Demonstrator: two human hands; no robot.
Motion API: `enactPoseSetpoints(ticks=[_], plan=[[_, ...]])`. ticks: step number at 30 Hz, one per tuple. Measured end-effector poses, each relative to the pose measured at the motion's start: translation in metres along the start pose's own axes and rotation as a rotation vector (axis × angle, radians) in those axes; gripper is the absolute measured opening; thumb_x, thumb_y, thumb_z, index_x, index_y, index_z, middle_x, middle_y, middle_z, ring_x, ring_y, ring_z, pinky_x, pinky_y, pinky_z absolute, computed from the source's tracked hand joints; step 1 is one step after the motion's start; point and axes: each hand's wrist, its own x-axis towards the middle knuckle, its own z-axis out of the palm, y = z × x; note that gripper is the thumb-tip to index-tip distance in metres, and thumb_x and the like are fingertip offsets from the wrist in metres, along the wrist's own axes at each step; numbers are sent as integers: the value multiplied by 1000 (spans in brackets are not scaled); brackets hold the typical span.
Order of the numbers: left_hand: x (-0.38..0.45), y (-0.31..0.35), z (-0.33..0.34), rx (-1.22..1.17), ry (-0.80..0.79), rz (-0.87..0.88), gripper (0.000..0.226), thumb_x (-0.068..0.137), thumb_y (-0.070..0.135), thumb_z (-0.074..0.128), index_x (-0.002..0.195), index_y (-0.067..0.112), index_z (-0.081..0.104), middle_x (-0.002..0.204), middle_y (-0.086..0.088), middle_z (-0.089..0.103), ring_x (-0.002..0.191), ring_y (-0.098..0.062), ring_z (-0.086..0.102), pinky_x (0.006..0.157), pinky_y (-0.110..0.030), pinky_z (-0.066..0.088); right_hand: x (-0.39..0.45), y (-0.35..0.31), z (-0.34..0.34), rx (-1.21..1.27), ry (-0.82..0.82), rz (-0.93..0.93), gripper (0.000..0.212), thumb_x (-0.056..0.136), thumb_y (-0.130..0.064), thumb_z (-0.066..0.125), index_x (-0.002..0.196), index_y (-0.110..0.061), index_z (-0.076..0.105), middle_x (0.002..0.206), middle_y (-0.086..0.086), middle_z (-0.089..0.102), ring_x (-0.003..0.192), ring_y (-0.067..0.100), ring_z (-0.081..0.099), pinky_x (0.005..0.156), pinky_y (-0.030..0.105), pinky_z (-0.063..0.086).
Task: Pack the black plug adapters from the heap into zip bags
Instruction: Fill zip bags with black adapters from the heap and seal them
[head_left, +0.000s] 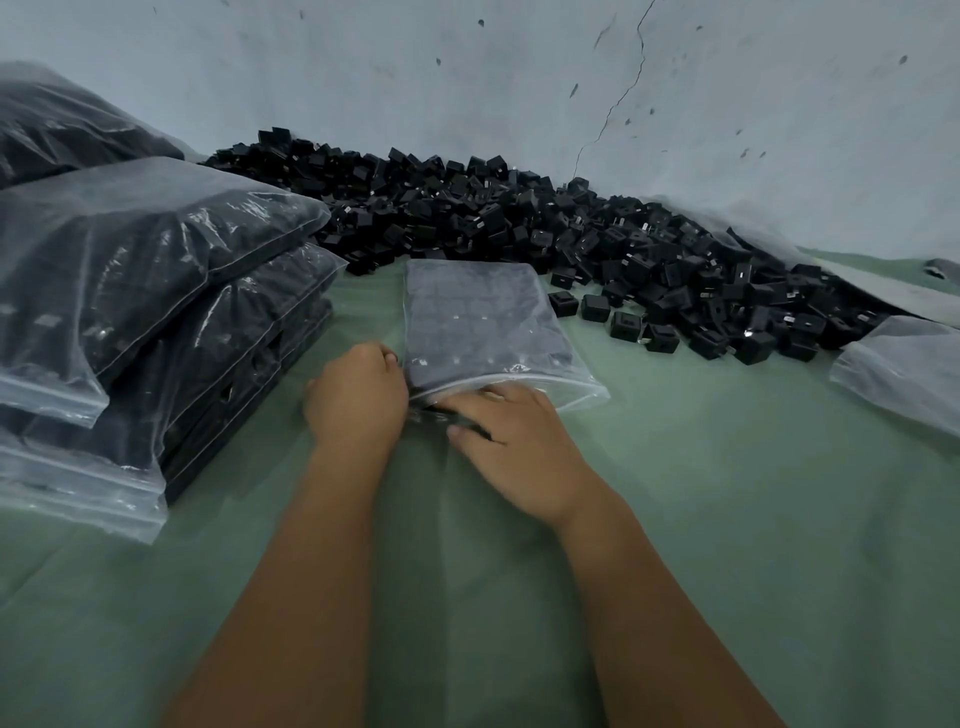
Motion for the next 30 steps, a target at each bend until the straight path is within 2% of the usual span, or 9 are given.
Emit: enactPoseSetpoints(ticks=[3, 10, 13, 15, 17, 20, 23, 26, 30], plan=[[2, 0, 1, 19, -11, -1, 26, 100, 21, 44, 106, 13, 69, 106, -18, 68, 101, -37, 61, 88, -40, 46, 1, -3, 2, -109, -55, 2, 35, 96, -45, 31, 126, -43, 49, 132, -18, 52, 119, 10, 34, 100, 24, 15], [2, 0, 3, -85, 34, -54, 25, 94, 22, 48, 103, 17, 70, 102, -13, 70, 97, -36, 61, 86, -40, 49, 2, -5, 6, -266, -106, -16, 43, 97, -51, 21, 130, -38, 45, 140, -15, 45, 124, 16, 32, 104, 32, 14], [3, 4, 5, -369, 53, -12, 27, 92, 26, 53, 116, 21, 64, 109, -4, 66, 113, -30, 53, 94, -46, 48, 2, -5, 6, -292, -88, -40, 42, 97, -50, 23, 131, -38, 46, 139, -14, 46, 124, 17, 35, 104, 33, 17], [1, 8, 9, -412, 11, 61, 41, 89, 19, 55, 130, 23, 57, 127, -3, 57, 129, -26, 36, 106, -46, 38, 3, -6, 4, -280, -55, -69, 38, 96, -48, 32, 128, -38, 49, 135, -14, 51, 122, 15, 39, 104, 32, 21], [0, 11, 13, -335, 0, 115, 54, 88, 13, 53, 140, 26, 48, 140, -3, 50, 135, -24, 25, 112, -42, 28, 3, -11, 0, -186, 72, -131, 26, 92, -38, 46, 111, -30, 63, 114, -12, 64, 106, 12, 51, 98, 32, 33], [-1, 16, 13, -314, 14, 146, 64, 85, 6, 49, 143, 30, 43, 144, -5, 47, 138, -24, 22, 114, -46, 25, 0, -14, -8, -59, 485, -141, 22, 85, -24, 50, 69, -14, 62, 68, -5, 60, 68, 11, 48, 66, 26, 41], [-3, 18, 13, -411, 38, 132, 65, 83, -1, 47, 139, 31, 49, 140, -1, 43, 141, -25, 23, 115, -49, 24, 5, 2, -22, 58, 793, 81, 26, 87, -25, 44, 65, -16, 54, 64, -7, 52, 67, 11, 43, 55, 24, 33], [-4, 21, 15, -497, 32, 159, 66, 81, -9, 43, 131, 31, 57, 111, 24, 34, 139, -24, 29, 115, -38, 25, 21, 45, -43, 55, 885, 356, 20, 89, -22, 45, 86, -20, 65, 86, -5, 58, 89, 16, 48, 73, 29, 39], [4, 18, 18, -546, 62, 64, 57, 78, 0, 46, 122, 33, 62, 105, 17, 44, 117, -26, 51, 101, -48, 45, 50, 101, -60, -202, 605, 591, 37, 91, -28, 48, 126, -37, 53, 124, 0, 47, 118, 23, 36, 104, 38, 25]])
